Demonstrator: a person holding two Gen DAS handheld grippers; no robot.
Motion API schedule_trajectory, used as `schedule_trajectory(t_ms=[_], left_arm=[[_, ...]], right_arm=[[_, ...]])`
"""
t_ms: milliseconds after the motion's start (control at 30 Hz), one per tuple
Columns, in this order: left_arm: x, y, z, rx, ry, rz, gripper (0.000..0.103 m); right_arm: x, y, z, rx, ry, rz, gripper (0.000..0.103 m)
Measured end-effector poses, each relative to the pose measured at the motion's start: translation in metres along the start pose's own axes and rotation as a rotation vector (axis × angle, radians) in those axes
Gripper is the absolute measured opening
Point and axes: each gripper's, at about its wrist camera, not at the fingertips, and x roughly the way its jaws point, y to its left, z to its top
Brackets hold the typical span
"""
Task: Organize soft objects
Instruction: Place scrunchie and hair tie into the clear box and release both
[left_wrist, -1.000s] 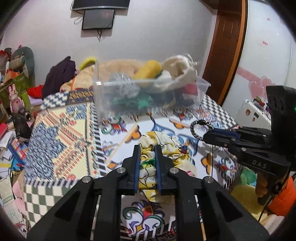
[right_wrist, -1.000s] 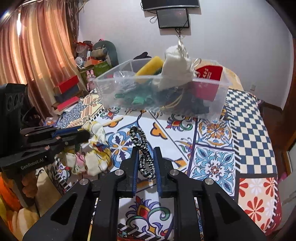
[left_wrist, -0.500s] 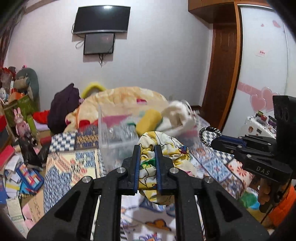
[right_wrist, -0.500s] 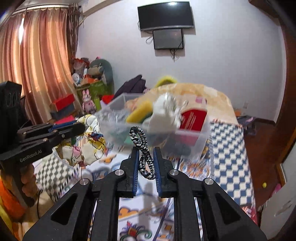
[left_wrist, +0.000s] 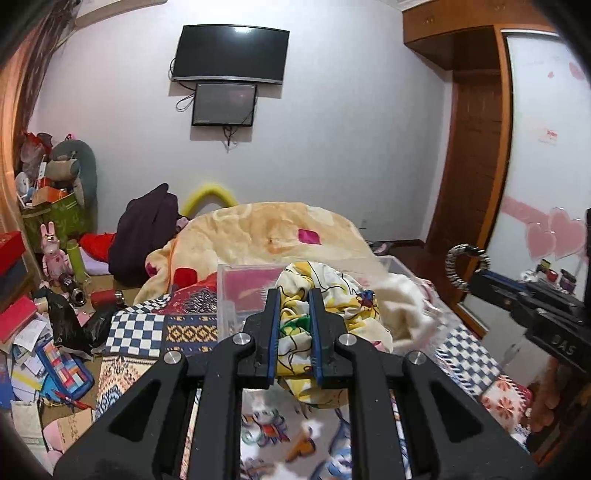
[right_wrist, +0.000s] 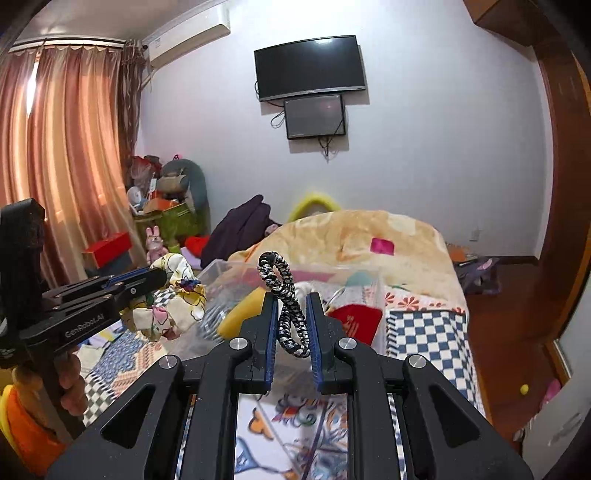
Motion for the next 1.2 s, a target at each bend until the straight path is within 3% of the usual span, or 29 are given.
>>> schedule_trajectory(t_ms=[167, 567, 633, 700, 767, 833, 967, 1200], left_arm=[[0.024, 0.006, -0.001, -0.01, 0.026, 0.042, 0.014], [0.065, 0.008, -0.018, -0.008, 0.126, 0.059, 0.015], [0.066, 0.007, -0.019, -0.002, 0.137, 0.054, 0.023], [0.064, 0.006, -0.02, -0.003, 0.14, 0.044, 0.043], [0.058, 0.005, -0.021, 0.0, 0.126, 0.048, 0.054], [0.053, 0.003, -0.021, 0.012, 0.115, 0.053, 0.056], [0.039, 0.002, -0.019, 0.009, 0.102, 0.041, 0.064], [0.005, -0.004, 0.0, 0.014, 0.031, 0.014, 0.068]], right_arm=[[0.015, -0.008, 0.0, 0.009, -0.001, -0.054, 0.014], [0.064, -0.037, -0.022, 0.118, 0.168, -0.054, 0.015], [0.065, -0.037, -0.023, 0.12, 0.177, -0.057, 0.018], [0.063, -0.036, -0.022, 0.111, 0.178, -0.071, 0.019], [0.06, -0.036, -0.021, 0.106, 0.177, -0.069, 0.026], [0.054, -0.035, -0.019, 0.099, 0.166, -0.075, 0.035], [0.041, -0.036, -0.014, 0.088, 0.147, -0.074, 0.037], [0.018, -0.032, 0.001, 0.064, 0.092, -0.067, 0.041]])
